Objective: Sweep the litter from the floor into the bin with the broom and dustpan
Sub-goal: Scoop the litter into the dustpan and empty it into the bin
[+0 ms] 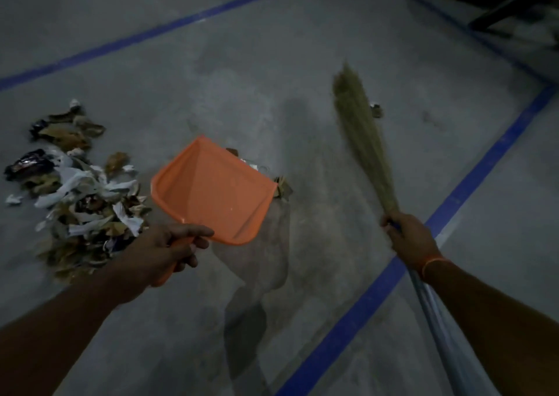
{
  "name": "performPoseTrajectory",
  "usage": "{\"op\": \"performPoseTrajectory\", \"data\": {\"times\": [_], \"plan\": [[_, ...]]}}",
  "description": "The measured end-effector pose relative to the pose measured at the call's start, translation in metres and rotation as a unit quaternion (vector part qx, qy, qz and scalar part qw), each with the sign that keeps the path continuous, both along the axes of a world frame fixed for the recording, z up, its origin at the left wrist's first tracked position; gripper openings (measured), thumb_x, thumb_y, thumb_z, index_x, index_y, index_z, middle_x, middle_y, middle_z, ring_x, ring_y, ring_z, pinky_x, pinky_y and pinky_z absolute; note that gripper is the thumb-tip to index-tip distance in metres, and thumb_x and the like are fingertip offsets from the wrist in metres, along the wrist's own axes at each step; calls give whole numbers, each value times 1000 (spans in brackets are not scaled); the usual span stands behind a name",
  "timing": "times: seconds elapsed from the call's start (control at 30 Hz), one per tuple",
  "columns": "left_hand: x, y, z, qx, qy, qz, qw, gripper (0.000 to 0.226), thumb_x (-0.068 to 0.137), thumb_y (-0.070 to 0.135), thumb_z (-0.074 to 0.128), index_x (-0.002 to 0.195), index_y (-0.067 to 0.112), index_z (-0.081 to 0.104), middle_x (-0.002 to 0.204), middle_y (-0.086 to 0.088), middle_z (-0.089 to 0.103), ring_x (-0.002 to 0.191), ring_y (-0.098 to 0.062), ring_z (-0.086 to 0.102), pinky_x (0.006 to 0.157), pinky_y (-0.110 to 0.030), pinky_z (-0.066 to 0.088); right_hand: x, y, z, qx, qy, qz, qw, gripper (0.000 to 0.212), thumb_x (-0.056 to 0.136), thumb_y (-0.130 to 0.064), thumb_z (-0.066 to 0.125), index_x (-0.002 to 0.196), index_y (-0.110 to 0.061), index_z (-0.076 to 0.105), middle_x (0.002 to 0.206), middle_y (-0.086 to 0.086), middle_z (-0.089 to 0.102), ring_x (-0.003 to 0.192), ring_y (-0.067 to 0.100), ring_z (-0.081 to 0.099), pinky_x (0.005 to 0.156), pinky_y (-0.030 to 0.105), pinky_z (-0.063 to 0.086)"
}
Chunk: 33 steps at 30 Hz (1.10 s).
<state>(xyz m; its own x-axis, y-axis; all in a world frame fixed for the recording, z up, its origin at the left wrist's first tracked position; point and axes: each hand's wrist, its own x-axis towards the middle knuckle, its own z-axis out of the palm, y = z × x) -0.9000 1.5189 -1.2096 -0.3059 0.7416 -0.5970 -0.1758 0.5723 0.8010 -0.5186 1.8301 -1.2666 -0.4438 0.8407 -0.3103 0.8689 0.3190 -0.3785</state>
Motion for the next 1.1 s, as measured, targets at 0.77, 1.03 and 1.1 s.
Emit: {"op": "performPoseTrajectory", "data": {"times": [0.77, 1.03, 1.1], "plan": [[-48, 53, -24, 98, 2, -42, 994, 84, 35, 38, 102, 112, 16, 77, 110, -14, 72, 69, -14, 63, 52, -18, 50, 49, 101, -23, -31, -53, 24, 998, 14, 101, -19, 49, 92, -24, 59, 86, 5, 59, 58, 19, 56, 47, 23, 47], [-52, 32, -25, 62, 8, -52, 997, 40, 88, -11, 54, 107, 15, 78, 111, -22, 70, 65, -18, 61, 48, -21, 49, 20, 52, -12, -50, -94, 165, 981, 14, 100, -14, 49, 99, -21, 61, 95, 3, 63, 54, 4, 48, 52, 12, 36], [-52, 26, -23, 67, 10, -50, 996, 39, 88, -11, 53, 110, 12, 77, 110, -21, 70, 66, -18, 61, 49, -21, 50, 13, 41, -16, -62, -72, 175, 980, 16, 99, -16, 49, 93, -27, 59, 92, 5, 64, 56, 13, 54, 54, 21, 46]]}}
